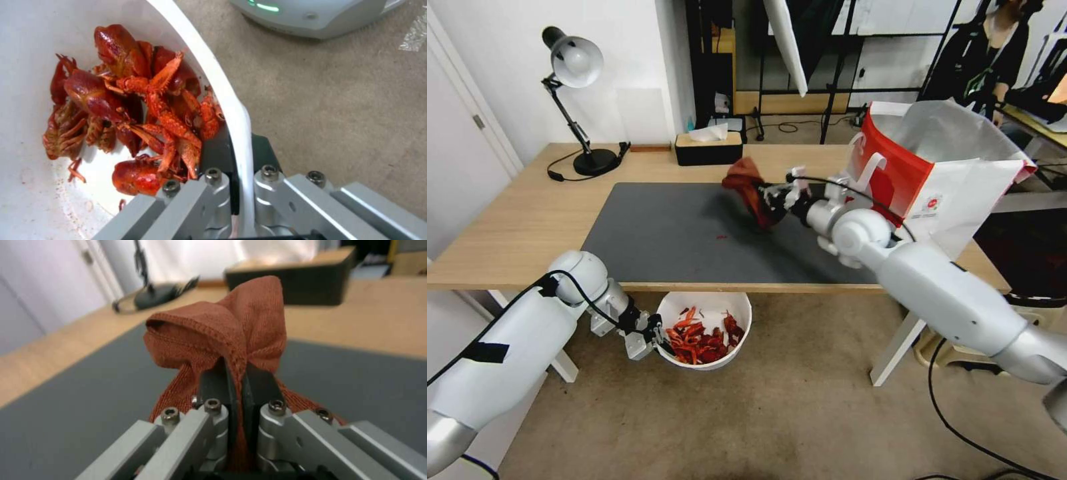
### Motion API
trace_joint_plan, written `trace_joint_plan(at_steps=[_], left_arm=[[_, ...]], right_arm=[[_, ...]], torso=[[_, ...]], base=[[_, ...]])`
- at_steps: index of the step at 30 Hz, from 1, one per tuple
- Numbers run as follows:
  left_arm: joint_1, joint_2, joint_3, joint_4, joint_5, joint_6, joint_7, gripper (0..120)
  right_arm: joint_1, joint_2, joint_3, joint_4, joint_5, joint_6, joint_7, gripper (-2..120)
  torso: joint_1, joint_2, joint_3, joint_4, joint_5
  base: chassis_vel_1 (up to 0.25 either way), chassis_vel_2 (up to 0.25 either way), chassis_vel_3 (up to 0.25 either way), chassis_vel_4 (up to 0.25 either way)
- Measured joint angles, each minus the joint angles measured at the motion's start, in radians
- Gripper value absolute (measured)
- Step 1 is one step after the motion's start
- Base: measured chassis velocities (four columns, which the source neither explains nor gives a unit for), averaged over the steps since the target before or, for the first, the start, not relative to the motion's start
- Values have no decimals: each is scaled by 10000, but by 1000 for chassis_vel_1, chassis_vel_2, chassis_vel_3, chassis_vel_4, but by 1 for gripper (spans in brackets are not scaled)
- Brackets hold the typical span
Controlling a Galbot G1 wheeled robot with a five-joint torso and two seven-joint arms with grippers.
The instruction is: Sweep shrimp from table into container with towel, then put container into takeout bag.
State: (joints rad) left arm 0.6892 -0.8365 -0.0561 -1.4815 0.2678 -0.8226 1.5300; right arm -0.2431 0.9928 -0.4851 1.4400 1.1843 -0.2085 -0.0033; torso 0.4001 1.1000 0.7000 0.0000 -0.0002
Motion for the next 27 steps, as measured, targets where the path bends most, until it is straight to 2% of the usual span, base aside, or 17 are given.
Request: trace_joint_plan(at_steps=[6, 10, 14, 21, 27], left_arm=[[15, 191, -65, 29, -15, 0, 0, 0], [153, 358, -210, -53, -163, 0, 0, 0], [275, 460, -325, -74, -292, 0, 0, 0], [348, 565, -432, -92, -420, 0, 0, 0], [341, 569, -431, -162, -433, 0, -1, 0]], right_arm=[[149, 734, -584, -514, -317, -249, -104, 1], [396, 1621, -851, -1404, -739, -364, 346, 1], [532, 1915, -972, -1774, -904, -466, 552, 1], [620, 1958, -1287, -1759, -990, -787, 734, 1], [485, 1679, -1426, -1258, -980, -1200, 757, 1]], torso=[[-1, -1, 0, 0, 1], [-1, 0, 0, 2, 0], [-1, 0, 0, 0, 0], [-2, 0, 0, -1, 2], [-3, 0, -1, -2, 2]], base=[[0, 0, 0, 0], [0, 0, 0, 0], [0, 0, 0, 0], [0, 0, 0, 0], [0, 0, 0, 0]])
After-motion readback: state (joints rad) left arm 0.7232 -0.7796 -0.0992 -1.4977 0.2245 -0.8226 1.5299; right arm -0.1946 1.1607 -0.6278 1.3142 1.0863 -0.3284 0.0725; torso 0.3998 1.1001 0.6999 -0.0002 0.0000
